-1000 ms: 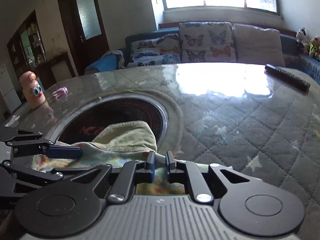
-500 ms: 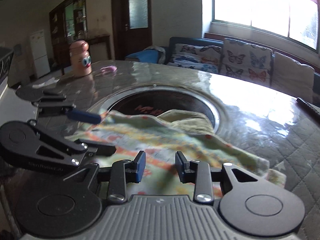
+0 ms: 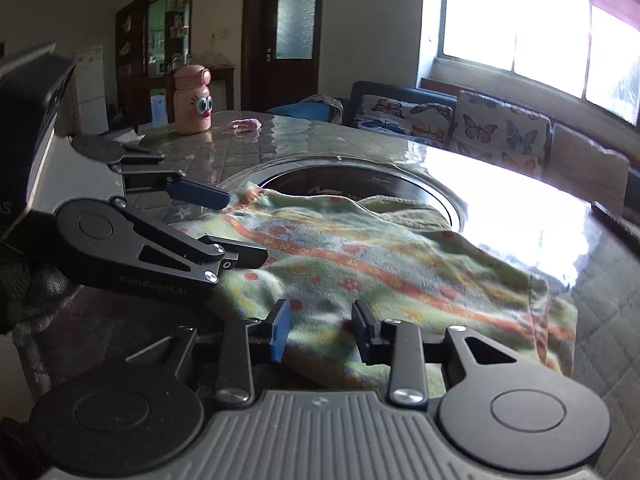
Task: Fold clothes
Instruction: 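Smooth the folded shirt flat with both grippers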
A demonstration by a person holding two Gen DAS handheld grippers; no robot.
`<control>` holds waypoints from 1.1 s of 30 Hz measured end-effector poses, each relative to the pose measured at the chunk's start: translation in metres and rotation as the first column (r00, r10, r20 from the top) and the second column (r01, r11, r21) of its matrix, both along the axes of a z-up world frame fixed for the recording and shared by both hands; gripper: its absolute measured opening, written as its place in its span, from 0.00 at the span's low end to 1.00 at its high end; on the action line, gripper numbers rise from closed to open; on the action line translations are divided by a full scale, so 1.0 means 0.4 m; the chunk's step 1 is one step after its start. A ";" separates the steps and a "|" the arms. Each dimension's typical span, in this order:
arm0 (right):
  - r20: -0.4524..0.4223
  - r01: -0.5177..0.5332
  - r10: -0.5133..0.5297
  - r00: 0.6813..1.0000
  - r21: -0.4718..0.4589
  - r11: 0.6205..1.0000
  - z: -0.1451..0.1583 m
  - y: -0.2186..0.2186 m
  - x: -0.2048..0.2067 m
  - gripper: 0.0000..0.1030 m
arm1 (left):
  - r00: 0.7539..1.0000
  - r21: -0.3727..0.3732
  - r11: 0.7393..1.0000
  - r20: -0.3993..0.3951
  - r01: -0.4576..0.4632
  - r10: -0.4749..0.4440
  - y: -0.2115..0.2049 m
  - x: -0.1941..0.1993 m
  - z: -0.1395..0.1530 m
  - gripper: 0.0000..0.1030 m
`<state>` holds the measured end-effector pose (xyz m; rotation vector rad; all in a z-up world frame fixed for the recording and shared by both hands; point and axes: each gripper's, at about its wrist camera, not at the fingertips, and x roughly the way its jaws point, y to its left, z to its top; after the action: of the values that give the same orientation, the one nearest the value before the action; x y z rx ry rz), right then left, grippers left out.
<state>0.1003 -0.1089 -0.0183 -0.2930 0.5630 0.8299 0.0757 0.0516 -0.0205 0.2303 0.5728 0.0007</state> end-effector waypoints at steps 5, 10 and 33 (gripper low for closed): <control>-0.040 0.057 -0.055 0.998 0.050 0.997 0.011 -0.050 0.001 0.33 | 1.000 -0.005 1.000 0.009 -0.015 0.015 0.001 -0.007 -0.004 0.67; -0.056 0.155 -0.153 0.987 0.033 0.987 0.000 -0.108 0.015 0.35 | 1.000 -0.015 1.000 0.012 -0.026 0.026 0.005 -0.007 -0.007 0.69; -0.077 0.284 -0.279 0.957 0.066 0.956 0.013 -0.157 0.146 0.41 | 0.992 -0.168 0.978 -0.037 -0.123 0.118 0.077 0.010 -0.015 1.00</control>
<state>0.1587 -0.1717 -0.0132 -0.1105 0.6176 0.5840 0.0798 0.0823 -0.0265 0.0289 0.6095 0.0660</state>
